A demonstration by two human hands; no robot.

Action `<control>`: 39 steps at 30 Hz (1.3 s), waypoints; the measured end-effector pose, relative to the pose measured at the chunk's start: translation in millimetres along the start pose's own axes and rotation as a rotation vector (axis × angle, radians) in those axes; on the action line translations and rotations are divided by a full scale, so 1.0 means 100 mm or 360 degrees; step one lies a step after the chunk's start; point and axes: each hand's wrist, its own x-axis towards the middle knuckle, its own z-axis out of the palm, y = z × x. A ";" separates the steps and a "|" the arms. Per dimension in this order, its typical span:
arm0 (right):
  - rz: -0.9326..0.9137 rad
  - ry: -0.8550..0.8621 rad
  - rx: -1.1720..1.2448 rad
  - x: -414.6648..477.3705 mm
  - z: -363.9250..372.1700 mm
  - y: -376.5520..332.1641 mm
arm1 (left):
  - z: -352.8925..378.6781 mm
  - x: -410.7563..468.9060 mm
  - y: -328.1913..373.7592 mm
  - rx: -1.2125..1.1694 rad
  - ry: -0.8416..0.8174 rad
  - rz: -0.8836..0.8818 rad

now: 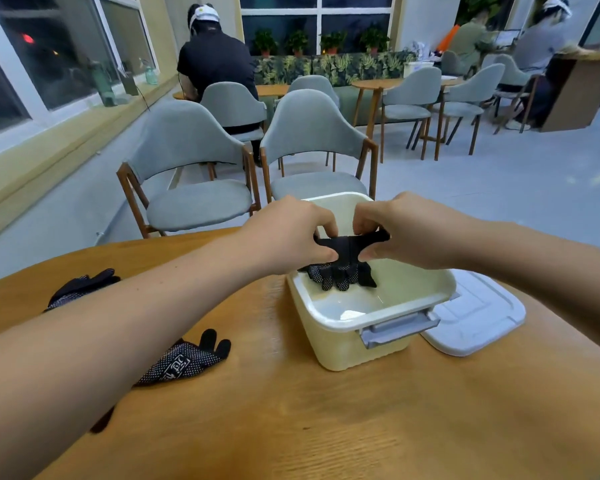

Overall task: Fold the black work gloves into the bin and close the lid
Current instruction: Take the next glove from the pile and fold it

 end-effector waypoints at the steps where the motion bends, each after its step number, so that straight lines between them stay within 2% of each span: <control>1: 0.0013 -0.0027 -0.0013 0.04 0.03 0.03 | 0.02 0.06 -0.01 0.0001 -0.0048 -0.0004; 8: -0.0098 -0.0267 -0.0044 0.23 0.23 0.06 | 0.34 0.52 -0.06 0.0116 -0.0571 0.0006; 11: -0.0094 -0.0342 -0.0065 0.33 0.33 0.08 | 0.45 0.68 -0.07 0.0239 -0.0656 0.0086; 21: -0.0036 -0.0565 -0.0269 0.56 0.59 0.09 | 0.70 0.96 -0.08 0.0303 -0.0986 -0.0083; 29: 0.0059 -0.0742 -0.0357 0.59 0.66 0.03 | 0.88 1.02 -0.07 0.0436 -0.1056 -0.0098; 34: 0.0097 -0.0755 -0.0467 0.53 0.62 0.01 | 0.84 1.09 -0.02 0.0420 -0.1044 0.0004; 39: 0.0009 -0.0805 -0.0639 0.41 0.45 -0.04 | 0.80 1.07 0.01 0.0482 -0.1037 0.0146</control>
